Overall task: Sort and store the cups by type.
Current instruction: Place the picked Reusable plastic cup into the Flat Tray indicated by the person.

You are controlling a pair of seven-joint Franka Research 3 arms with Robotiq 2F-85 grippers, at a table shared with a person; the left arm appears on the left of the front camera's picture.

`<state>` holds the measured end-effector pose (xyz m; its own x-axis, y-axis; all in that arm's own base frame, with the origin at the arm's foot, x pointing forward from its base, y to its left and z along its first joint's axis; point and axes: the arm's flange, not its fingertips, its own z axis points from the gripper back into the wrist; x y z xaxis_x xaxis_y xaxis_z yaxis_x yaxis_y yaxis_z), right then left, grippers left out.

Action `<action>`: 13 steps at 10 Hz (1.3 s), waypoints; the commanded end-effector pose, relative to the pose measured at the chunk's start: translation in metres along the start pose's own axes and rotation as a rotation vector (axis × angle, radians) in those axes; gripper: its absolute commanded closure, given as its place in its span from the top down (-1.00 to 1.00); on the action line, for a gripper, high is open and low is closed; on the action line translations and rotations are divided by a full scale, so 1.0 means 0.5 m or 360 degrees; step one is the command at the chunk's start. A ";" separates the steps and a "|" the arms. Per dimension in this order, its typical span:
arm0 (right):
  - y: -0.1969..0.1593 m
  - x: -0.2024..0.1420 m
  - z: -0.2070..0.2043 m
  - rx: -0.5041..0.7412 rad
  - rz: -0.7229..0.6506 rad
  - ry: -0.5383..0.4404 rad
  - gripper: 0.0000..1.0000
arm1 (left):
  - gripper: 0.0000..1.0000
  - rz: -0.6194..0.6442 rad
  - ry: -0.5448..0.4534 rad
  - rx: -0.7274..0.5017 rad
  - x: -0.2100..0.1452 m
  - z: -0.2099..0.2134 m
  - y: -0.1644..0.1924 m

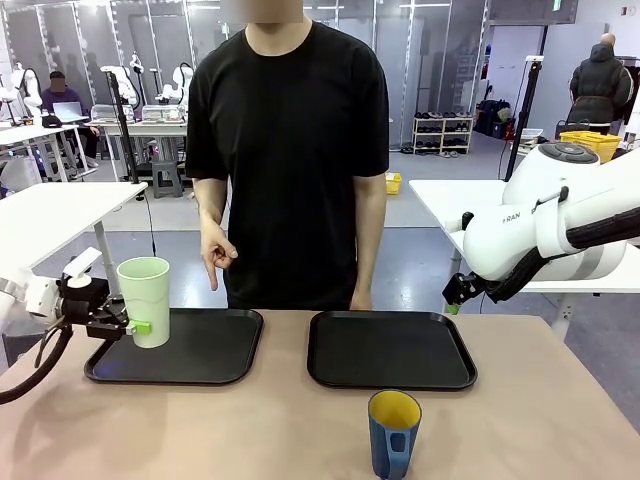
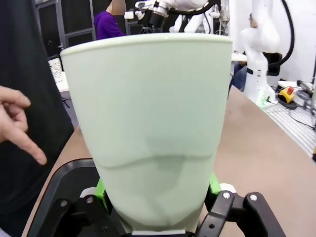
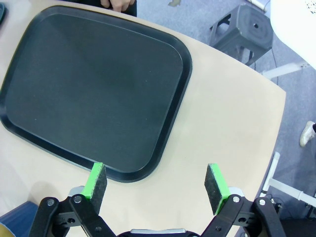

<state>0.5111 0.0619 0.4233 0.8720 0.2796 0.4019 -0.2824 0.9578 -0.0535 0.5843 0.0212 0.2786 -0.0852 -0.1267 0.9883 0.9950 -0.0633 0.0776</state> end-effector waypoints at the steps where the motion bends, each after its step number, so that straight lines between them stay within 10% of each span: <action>1: -0.006 0.000 0.000 0.0004 0.0017 -0.0004 1.00 | 0.64 -0.0032 -0.0084 0.0033 -0.016 0.006 0.039; 13: -0.006 0.000 0.000 0.0004 0.0017 -0.0004 1.00 | 0.64 -0.0088 -0.0105 0.0074 -0.171 0.048 0.104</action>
<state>0.5111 0.0619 0.4232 0.8720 0.2796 0.4018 -0.2825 0.9578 -0.0535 0.6381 0.0479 0.2076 -0.1282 -0.0903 0.9876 0.9918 -0.0117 0.1276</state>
